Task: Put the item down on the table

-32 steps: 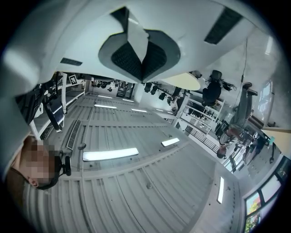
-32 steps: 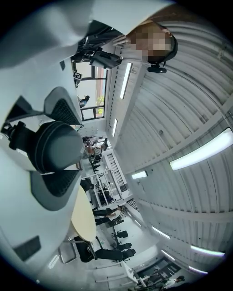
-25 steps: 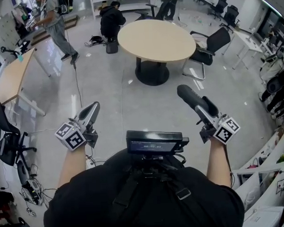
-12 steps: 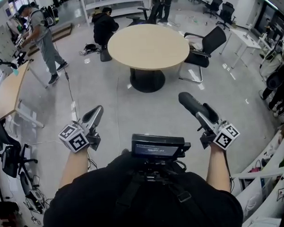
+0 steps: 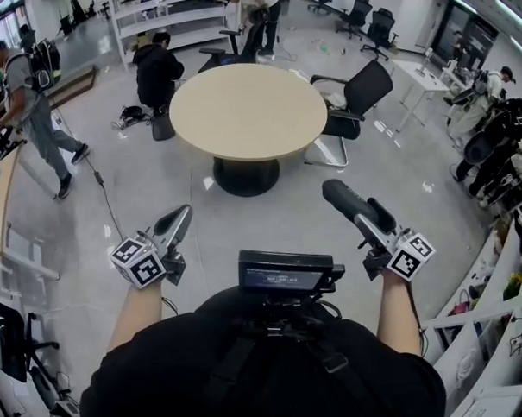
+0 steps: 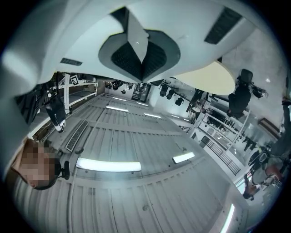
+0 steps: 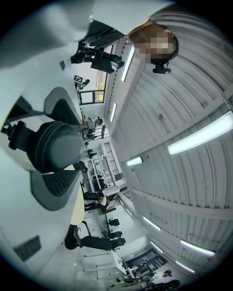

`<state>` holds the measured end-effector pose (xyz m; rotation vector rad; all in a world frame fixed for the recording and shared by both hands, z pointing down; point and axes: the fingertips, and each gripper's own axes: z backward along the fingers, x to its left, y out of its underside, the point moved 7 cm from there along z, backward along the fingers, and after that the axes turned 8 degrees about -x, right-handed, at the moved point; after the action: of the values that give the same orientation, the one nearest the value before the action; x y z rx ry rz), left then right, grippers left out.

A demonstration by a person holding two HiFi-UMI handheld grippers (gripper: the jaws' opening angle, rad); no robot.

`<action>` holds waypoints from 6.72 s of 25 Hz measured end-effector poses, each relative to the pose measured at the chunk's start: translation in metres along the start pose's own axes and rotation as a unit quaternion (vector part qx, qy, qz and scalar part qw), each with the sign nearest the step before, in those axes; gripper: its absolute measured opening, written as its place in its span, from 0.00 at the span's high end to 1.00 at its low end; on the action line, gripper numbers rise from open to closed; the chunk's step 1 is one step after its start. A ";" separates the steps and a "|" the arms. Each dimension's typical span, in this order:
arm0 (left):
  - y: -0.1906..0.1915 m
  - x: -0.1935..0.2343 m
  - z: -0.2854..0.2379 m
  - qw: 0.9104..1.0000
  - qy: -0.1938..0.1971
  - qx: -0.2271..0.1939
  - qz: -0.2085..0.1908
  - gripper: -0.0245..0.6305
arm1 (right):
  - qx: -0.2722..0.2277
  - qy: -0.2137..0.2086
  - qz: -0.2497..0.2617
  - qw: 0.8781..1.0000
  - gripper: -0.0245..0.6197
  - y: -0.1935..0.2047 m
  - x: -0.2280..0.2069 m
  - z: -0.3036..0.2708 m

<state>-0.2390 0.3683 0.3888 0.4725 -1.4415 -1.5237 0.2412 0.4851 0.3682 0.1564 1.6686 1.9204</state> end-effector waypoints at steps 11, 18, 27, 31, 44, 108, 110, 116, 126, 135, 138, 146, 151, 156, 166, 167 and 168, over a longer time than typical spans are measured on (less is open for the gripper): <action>-0.059 0.153 -0.027 1.000 -0.001 -0.002 -0.014 0.96 | -0.018 -0.025 0.013 0.999 0.47 0.011 -0.009 -0.176; -0.052 0.174 -0.050 0.999 -0.035 -0.002 -0.015 0.96 | -0.003 -0.027 -0.008 1.000 0.47 0.018 -0.063 -0.203; -0.028 0.187 -0.139 0.996 -0.085 -0.016 -0.029 0.96 | 0.001 -0.075 -0.024 0.997 0.47 0.009 -0.188 -0.254; -0.014 0.178 -0.213 0.993 -0.109 -0.027 -0.025 0.96 | 0.008 -0.108 -0.029 0.994 0.47 -0.020 -0.271 -0.283; 0.003 0.210 -0.333 0.992 -0.124 -0.016 -0.025 0.96 | 0.017 -0.124 -0.055 0.991 0.47 -0.022 -0.398 -0.339; -0.036 0.617 -0.571 0.998 -0.021 0.066 0.013 0.96 | 0.032 -0.054 -0.017 0.998 0.47 0.018 -0.570 -0.733; -0.035 0.621 -0.574 0.997 -0.028 0.064 0.014 0.96 | 0.038 -0.062 -0.016 0.997 0.47 0.022 -0.580 -0.744; -0.028 0.647 -0.581 0.996 -0.052 0.066 0.006 0.96 | 0.040 -0.081 -0.030 0.995 0.47 0.042 -0.606 -0.782; -0.039 0.742 -0.650 0.997 -0.055 0.058 -0.009 0.96 | 0.038 -0.087 -0.005 0.995 0.47 0.057 -0.673 -0.864; 0.010 0.832 -0.719 0.997 -0.040 0.071 -0.001 0.96 | 0.046 -0.072 0.006 0.996 0.47 0.108 -0.746 -0.922; 0.040 0.854 -0.739 0.996 -0.033 0.079 0.001 0.96 | 0.041 -0.067 0.000 0.997 0.47 0.130 -0.771 -0.944; 0.115 0.899 -0.760 0.995 -0.025 0.099 0.002 0.96 | 0.070 -0.079 0.018 0.994 0.47 0.197 -0.820 -1.001; 0.135 0.909 -0.765 0.995 -0.009 0.100 -0.002 0.96 | 0.088 -0.088 0.037 0.992 0.47 0.231 -0.844 -1.033; 0.139 0.916 -0.768 0.996 0.008 0.090 -0.010 0.96 | 0.116 -0.094 0.054 0.987 0.47 0.262 -0.858 -1.061; 0.154 0.923 -0.768 0.995 0.029 0.088 -0.033 0.96 | 0.158 -0.094 0.094 0.978 0.47 0.305 -0.876 -1.084; 0.156 0.925 -0.767 0.995 0.029 0.089 -0.032 0.96 | 0.163 -0.094 0.098 0.977 0.47 0.310 -0.877 -1.084; 0.158 0.926 -0.766 0.995 0.028 0.090 -0.032 0.96 | 0.169 -0.094 0.100 0.976 0.47 0.315 -0.878 -1.084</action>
<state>-0.0043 -0.7907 0.6547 0.6713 -1.5404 -1.4247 0.3656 -0.9040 0.6838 0.6420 1.8928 1.6817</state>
